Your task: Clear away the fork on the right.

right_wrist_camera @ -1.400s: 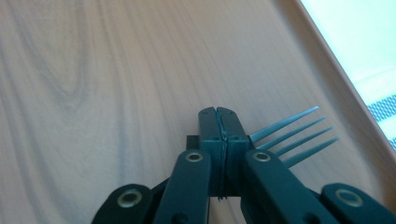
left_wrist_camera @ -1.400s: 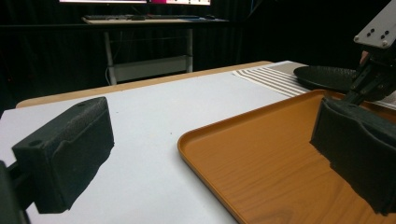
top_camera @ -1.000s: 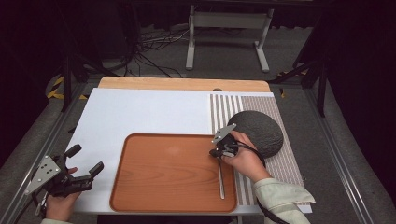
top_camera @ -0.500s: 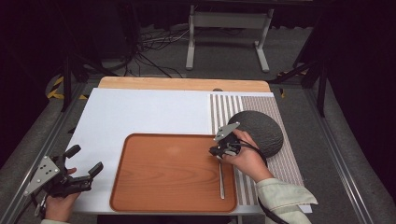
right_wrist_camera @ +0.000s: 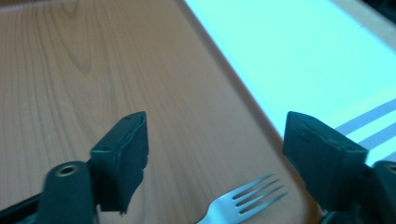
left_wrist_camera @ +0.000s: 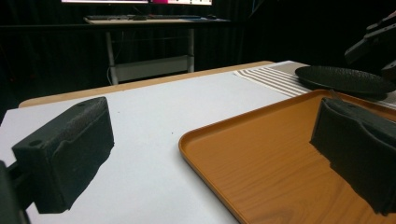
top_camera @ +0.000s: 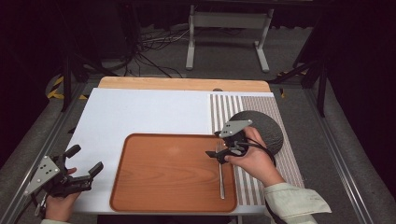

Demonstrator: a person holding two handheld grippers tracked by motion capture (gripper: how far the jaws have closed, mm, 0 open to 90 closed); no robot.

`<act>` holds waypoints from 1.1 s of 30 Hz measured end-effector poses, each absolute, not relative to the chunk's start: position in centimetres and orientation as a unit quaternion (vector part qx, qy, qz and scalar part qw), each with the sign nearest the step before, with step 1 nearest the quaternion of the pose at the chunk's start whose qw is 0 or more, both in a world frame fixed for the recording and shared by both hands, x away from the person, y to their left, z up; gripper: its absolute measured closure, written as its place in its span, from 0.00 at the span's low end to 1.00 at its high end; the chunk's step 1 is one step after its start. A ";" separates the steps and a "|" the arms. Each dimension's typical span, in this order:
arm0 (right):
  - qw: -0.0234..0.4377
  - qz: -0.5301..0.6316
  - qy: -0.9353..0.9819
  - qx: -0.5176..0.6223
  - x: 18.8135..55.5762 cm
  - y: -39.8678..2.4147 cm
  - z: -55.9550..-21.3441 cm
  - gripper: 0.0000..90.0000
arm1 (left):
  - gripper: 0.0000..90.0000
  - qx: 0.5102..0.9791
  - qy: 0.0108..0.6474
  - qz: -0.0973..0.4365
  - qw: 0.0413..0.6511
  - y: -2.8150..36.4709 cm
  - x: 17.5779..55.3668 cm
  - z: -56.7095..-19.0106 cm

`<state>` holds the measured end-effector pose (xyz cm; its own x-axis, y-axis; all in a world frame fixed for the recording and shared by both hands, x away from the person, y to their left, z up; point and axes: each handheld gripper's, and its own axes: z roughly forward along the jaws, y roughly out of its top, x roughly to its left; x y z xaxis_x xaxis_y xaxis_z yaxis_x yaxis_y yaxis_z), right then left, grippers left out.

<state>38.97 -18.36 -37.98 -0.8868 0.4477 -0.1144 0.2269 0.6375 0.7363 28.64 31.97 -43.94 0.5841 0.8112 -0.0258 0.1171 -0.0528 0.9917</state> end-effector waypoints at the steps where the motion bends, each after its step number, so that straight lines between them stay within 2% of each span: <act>1: 0.155 0.390 0.888 0.189 38.7 -18.8 -37.5 0.20 | 0.00 0.662 0.350 0.293 0.594 32.0 28.6 -43.9; 16: 0.206 0.438 0.848 0.215 36.8 -23.4 -36.0 0.19 | 0.00 0.661 0.351 0.293 0.595 32.0 28.7 -43.9; 33: 0.234 0.523 0.784 0.238 34.4 -29.8 -36.8 0.17 | 0.00 0.660 0.354 0.292 0.595 31.9 28.7 -44.0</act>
<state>34.39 -29.84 -36.82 -0.7769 0.6183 -0.1188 0.1281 0.3400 0.9317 28.71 31.94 -43.98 0.5792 0.8144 -0.0348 0.1197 -0.0428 0.9919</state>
